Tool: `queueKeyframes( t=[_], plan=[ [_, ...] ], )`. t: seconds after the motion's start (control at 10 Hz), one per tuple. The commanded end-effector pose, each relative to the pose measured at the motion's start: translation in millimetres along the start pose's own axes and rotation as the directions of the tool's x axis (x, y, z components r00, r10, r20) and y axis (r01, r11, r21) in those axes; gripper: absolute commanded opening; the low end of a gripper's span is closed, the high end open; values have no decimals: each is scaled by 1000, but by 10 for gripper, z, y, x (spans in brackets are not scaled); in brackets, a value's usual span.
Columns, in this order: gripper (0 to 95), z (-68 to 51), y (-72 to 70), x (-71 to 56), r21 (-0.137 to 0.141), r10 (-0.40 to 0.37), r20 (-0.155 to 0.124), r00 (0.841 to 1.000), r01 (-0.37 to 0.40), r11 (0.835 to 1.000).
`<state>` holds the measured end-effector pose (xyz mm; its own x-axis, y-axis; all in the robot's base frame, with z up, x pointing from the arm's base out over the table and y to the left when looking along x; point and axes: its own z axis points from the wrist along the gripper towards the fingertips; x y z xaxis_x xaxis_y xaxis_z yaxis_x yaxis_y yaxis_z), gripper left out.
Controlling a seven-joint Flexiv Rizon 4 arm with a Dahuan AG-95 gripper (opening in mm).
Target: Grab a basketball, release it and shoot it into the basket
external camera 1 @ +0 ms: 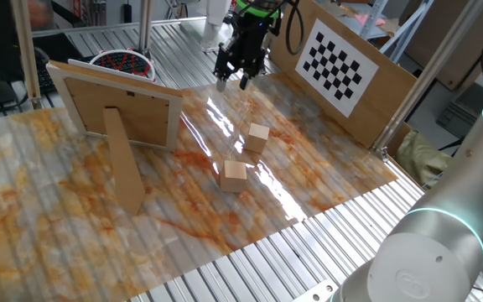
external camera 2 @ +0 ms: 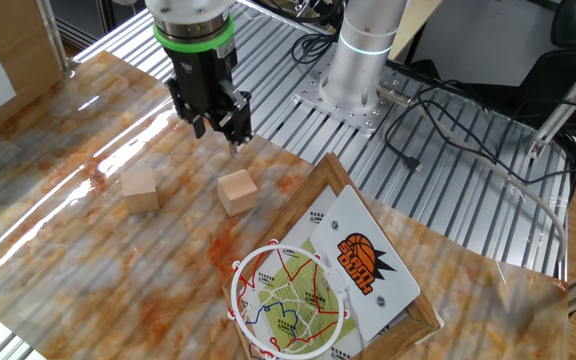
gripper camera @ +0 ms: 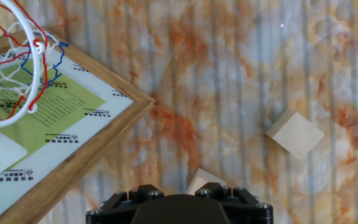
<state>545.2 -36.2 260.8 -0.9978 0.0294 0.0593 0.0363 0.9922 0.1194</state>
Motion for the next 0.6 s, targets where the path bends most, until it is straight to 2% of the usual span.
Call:
queueKeyframes(
  t=[0.1, 0.2, 0.6],
  plan=[
    [190, 4, 5, 17, 8, -102, -5, 995, 102, 995],
    [190, 19, 6, 28, 20, -124, -4, 992, 124, 992],
    [190, 48, 7, 54, 29, -133, -21, 991, 133, 991]
  ],
)
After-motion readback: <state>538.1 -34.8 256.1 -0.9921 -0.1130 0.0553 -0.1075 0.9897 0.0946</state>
